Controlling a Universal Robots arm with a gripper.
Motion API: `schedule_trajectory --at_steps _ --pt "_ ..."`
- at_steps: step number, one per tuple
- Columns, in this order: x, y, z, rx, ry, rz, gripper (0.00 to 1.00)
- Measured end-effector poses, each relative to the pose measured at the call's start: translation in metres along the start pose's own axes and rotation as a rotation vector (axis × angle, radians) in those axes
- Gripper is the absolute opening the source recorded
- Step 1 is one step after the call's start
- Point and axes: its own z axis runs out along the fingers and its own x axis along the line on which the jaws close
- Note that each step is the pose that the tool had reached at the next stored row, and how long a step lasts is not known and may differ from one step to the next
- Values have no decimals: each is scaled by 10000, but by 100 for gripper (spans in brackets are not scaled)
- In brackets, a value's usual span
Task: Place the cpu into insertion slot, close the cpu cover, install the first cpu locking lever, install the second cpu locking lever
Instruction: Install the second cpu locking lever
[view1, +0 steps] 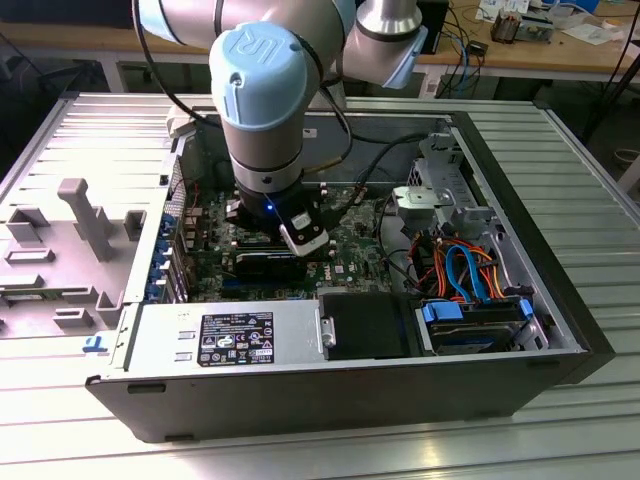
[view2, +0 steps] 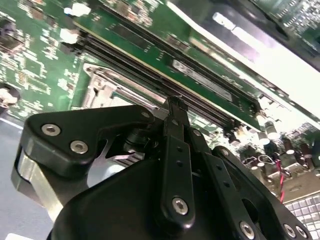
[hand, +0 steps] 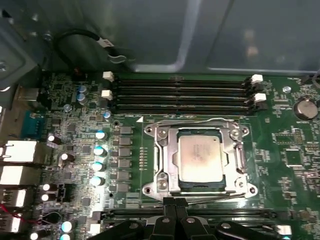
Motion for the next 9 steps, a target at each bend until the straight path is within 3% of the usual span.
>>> schedule_trajectory --at_steps 1,2,9 --pt "105 0 0 -135 0 -3 11" --pt "121 -1 6 -169 4 -18 11" --pt "124 -13 53 -199 110 -374 11"
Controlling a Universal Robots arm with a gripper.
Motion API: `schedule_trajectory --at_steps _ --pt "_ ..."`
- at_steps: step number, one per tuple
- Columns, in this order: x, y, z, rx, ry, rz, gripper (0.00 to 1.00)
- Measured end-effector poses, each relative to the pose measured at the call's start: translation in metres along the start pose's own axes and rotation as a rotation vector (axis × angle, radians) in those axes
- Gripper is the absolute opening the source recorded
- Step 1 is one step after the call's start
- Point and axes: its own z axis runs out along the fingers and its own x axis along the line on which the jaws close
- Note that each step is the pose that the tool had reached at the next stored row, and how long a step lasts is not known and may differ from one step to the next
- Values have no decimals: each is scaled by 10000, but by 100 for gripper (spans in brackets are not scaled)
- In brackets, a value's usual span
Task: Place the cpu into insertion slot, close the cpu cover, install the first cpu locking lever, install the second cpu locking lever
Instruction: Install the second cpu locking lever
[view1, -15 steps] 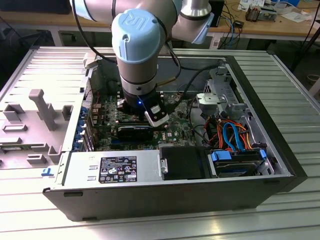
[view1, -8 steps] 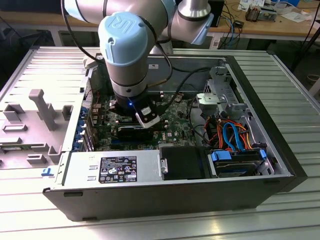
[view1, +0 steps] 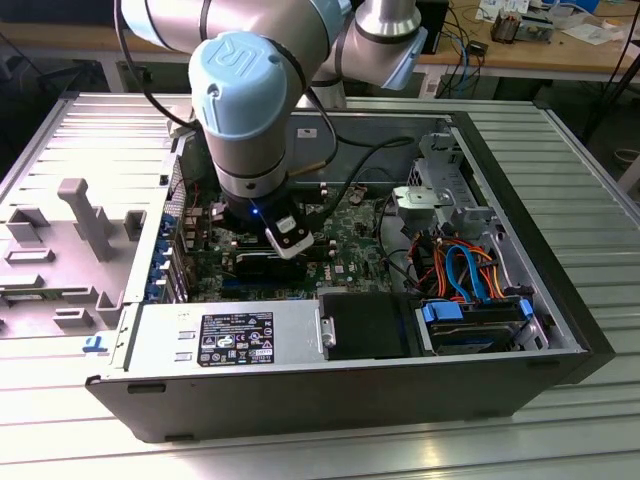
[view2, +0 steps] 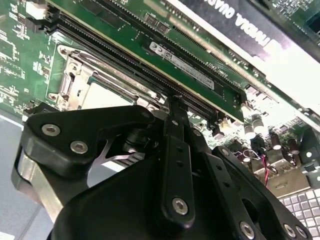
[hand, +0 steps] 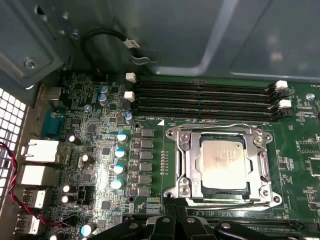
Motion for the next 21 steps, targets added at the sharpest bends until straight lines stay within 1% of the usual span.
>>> schedule_trajectory --at_steps 2,5,13,18,21 --pt "0 3 7 -5 26 -84 11" --pt "-2 33 29 -15 78 -256 11" --pt "-2 55 68 -25 154 -506 11" --pt "0 47 75 -25 158 -536 11" --pt "1 39 66 16 155 -534 11"
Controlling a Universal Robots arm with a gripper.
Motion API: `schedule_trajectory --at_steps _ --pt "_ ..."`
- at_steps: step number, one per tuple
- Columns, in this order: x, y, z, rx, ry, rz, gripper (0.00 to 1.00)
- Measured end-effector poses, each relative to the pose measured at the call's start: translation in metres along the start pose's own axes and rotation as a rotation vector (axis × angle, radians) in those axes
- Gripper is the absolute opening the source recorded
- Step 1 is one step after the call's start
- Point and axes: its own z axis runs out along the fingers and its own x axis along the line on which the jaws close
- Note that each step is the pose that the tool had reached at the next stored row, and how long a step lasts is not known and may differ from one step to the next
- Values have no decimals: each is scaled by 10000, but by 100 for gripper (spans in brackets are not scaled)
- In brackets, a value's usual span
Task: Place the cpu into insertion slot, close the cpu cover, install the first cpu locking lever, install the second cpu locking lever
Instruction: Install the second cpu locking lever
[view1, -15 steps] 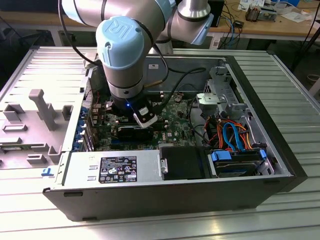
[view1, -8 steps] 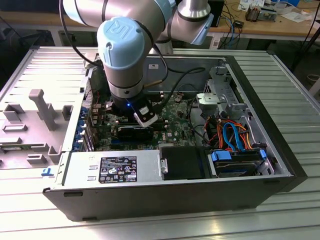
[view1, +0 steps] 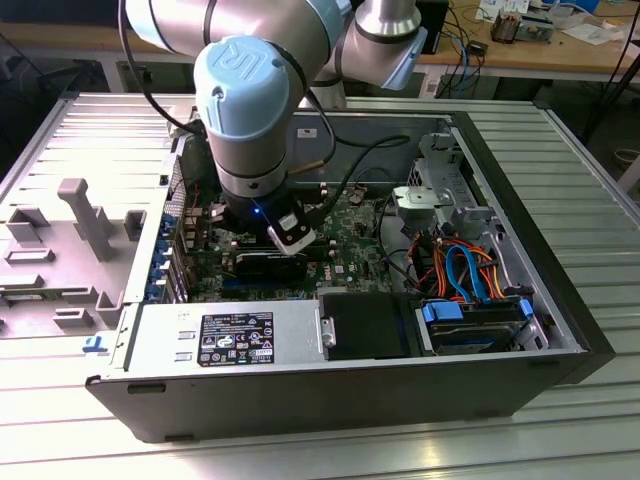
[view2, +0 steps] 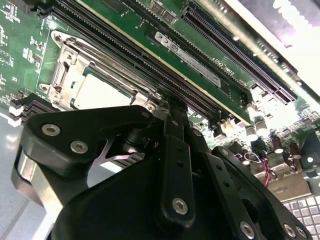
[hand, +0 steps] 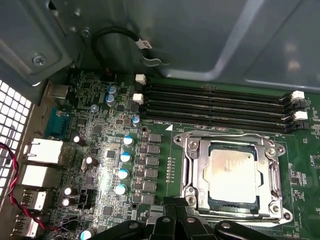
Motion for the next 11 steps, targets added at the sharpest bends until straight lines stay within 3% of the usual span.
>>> schedule_trajectory --at_steps 4,8,11 --pt "-21 14 -55 19 14 0 11" --pt "-185 26 -45 11 124 34 11" --pt "-276 52 -33 6 152 43 11"
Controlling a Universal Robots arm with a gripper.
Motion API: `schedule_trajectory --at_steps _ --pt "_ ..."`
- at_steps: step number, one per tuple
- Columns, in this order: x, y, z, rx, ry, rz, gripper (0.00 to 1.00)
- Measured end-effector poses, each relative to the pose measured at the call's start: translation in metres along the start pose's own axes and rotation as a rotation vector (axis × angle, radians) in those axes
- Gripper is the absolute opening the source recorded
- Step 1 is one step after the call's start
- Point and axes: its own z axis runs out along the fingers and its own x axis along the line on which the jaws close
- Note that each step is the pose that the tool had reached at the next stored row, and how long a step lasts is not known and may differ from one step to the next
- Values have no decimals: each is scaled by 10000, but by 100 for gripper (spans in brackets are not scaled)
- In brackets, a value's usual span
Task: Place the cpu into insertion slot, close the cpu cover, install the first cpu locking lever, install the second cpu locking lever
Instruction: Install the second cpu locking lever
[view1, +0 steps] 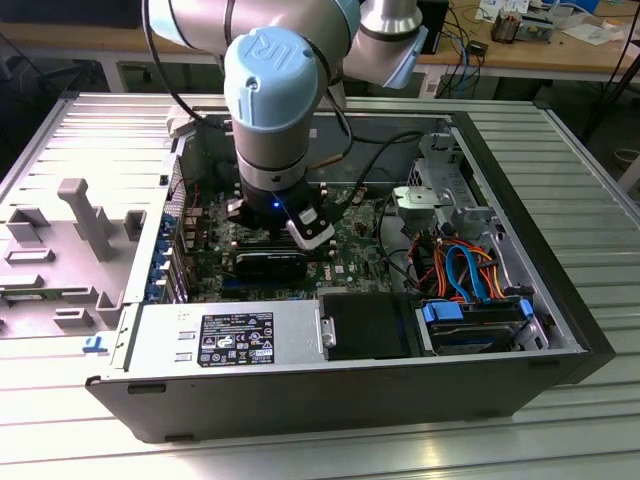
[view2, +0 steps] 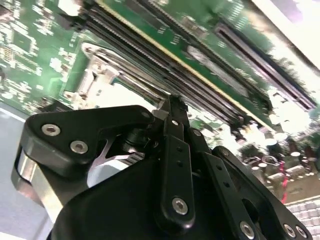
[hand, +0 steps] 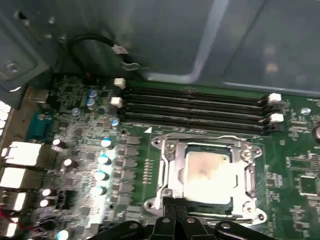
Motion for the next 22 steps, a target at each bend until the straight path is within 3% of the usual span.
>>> schedule_trajectory --at_steps 5,7,8,13,14,16,17,20,22 --pt "-143 104 35 31 25 6 11" --pt "-175 154 50 158 41 9 11" --pt "-187 178 56 262 53 11 11" --pt "-257 329 103 924 131 18 11" --pt "-269 361 110 1178 154 20 11" --pt "-278 401 100 1529 182 19 11" --pt "-281 442 61 1858 222 25 11" --pt "-288 500 -15 2281 265 27 11" --pt "-291 523 -59 2464 283 29 11"
